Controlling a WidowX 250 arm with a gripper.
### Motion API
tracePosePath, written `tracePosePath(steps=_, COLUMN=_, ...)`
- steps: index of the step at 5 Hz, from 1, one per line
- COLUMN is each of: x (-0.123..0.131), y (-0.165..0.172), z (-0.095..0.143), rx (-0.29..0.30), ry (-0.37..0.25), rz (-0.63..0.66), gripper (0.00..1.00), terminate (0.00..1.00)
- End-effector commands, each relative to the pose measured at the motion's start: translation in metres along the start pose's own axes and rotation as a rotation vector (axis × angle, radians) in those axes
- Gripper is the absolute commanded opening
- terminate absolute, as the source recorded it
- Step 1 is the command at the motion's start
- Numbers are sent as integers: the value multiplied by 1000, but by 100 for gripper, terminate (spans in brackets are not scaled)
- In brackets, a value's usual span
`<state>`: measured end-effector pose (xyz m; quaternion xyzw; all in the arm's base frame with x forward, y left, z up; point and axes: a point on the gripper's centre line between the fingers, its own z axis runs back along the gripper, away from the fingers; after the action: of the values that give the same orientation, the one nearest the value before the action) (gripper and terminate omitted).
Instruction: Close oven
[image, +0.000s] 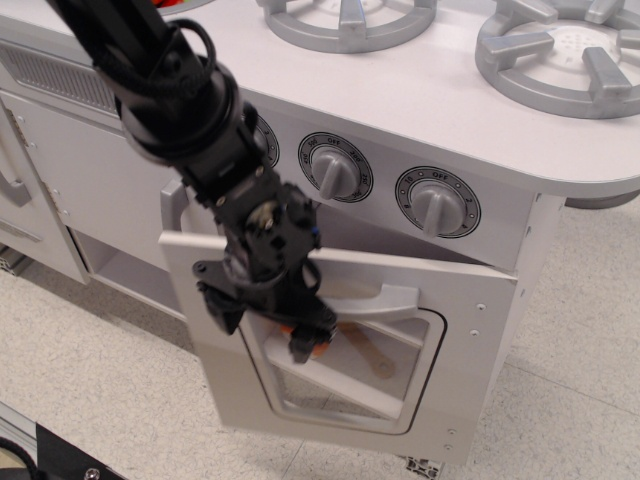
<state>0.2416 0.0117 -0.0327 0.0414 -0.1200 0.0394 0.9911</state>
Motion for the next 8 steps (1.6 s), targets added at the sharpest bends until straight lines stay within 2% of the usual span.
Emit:
tracePosePath(steps=1, x=35, y=11, z=10, rx=-5, ry=-69, rz=56, gripper=100, terminate=0)
tracePosePath(steps=3, x=37, y=12, z=19, rx=-17, ry=-80, rz=71, gripper=100, terminate=0)
tracePosePath(steps=5, x=42, y=15, z=24, rx=-32, ry=-132, rz=77, gripper=100, terminate=0)
tracePosePath(steps=6, x=46, y=17, z=24, rx=-27, ry=-141, rz=81, gripper=100, terminate=0)
tracePosePath(steps=7, x=50, y=18, z=24, rx=-19, ry=-183, rz=97, gripper=100, terminate=0)
tracePosePath(steps=8, x=50, y=19, z=27, rx=-17, ry=-179, rz=99, gripper=100, terminate=0)
